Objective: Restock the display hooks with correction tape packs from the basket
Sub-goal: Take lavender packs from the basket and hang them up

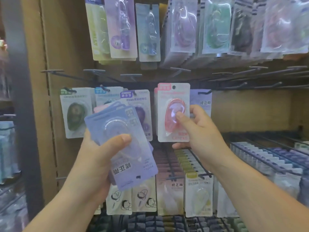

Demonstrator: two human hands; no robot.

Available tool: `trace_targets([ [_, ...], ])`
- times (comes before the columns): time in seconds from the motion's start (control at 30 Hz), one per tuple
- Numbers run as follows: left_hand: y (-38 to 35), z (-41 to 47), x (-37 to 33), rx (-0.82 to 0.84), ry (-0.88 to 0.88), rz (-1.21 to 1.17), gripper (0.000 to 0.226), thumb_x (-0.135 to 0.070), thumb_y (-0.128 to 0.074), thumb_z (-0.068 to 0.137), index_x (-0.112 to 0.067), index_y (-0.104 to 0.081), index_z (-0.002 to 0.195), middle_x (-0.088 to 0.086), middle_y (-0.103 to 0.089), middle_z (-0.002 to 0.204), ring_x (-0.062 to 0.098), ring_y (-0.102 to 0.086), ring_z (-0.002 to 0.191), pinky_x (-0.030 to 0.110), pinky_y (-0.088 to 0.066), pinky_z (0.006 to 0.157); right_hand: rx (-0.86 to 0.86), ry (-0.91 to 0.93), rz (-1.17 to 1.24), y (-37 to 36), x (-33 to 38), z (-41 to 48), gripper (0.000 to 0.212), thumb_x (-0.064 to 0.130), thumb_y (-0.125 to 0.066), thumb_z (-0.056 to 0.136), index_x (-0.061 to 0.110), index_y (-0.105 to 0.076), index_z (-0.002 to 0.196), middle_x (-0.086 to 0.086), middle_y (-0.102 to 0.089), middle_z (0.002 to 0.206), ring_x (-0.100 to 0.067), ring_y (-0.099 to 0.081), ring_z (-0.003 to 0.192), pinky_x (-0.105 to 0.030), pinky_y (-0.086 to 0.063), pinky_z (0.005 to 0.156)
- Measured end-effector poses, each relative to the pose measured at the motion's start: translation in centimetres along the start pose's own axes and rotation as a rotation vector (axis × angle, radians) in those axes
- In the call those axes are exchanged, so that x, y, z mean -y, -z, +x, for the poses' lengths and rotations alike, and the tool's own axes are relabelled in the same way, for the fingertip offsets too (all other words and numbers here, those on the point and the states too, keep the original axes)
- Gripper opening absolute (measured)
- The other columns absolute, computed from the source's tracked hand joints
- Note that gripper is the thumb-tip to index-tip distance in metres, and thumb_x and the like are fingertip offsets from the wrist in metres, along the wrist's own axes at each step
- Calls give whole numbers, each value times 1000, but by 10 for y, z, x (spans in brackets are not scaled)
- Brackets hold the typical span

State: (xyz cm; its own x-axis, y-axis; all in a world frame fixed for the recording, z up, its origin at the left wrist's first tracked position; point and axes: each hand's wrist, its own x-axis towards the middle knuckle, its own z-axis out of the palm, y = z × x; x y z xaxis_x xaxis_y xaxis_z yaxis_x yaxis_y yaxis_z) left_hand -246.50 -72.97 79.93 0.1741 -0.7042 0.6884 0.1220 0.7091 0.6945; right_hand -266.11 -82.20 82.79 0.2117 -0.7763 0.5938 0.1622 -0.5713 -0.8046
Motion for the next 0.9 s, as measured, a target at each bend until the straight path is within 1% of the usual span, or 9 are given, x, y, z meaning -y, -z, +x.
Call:
trace_targets([
  [0.13,4,3,2,19,8,5,45,-11,-62,75,-27,-75,116,14,-78,101,34,-78,78,41,-61,59,-49,-29,-13,-2,-1,2,16,33,-58,104,22,-58,115,2,-76,101,-16,-77,85,-34,-60,57],
  [0.2,6,4,4,28,11,1,43,-11,-63,74,-29,-77,111,13,-79,99,33,-78,77,40,-61,59,-50,-47,-68,-2,-2,4,15,36,-59,102,25,-60,113,3,-76,101,-15,-76,86,-32,-60,57],
  [0.33,5,4,5,25,4,-39,47,-10,-64,73,-32,-75,114,10,-78,95,30,-78,74,39,-61,58,-67,-56,-235,-1,-4,14,16,42,-62,100,28,-66,106,3,-73,103,-19,-71,90,-29,-60,57],
  [0.4,4,3,6,21,9,-40,56,-10,-64,73,-23,-67,128,10,-78,95,30,-78,73,38,-61,57,-62,-61,-284,-4,-6,20,18,43,-61,101,26,-67,106,3,-72,103,-19,-70,89,-29,-61,57],
  [0.47,3,2,6,11,18,-38,61,-11,-65,72,-18,-62,133,11,-78,96,33,-78,75,41,-61,57,-63,-68,-326,-7,-8,26,19,42,-57,103,25,-65,109,6,-71,103,-15,-69,87,-32,-61,59],
  [0.57,5,2,7,10,10,-32,52,-10,-65,74,-29,-70,122,17,-77,103,41,-77,81,54,-63,64,-66,-84,-385,-10,-10,35,19,43,-54,104,27,-60,111,8,-70,105,-15,-70,88,-39,-63,65],
  [0.67,8,0,7,9,6,-37,48,-9,-65,73,-36,-75,111,15,-77,99,39,-77,78,49,-62,62,-72,-87,-449,-11,-10,41,18,44,-53,104,29,-58,112,11,-69,104,-12,-69,85,-38,-63,65],
  [0.83,12,-2,4,19,21,-64,52,-8,-65,72,-30,-72,119,17,-77,102,38,-78,79,45,-62,61,-94,-108,-434,-10,-10,34,16,44,-55,103,29,-59,104,7,-69,99,-14,-71,77,-34,-64,62],
  [0.9,10,-4,3,34,27,-71,47,-8,-64,72,-32,-76,110,14,-78,99,35,-78,76,41,-62,59,-159,-61,-484,-5,-13,23,17,48,-60,99,32,-58,103,12,-66,98,-13,-70,82,-39,-65,69],
])
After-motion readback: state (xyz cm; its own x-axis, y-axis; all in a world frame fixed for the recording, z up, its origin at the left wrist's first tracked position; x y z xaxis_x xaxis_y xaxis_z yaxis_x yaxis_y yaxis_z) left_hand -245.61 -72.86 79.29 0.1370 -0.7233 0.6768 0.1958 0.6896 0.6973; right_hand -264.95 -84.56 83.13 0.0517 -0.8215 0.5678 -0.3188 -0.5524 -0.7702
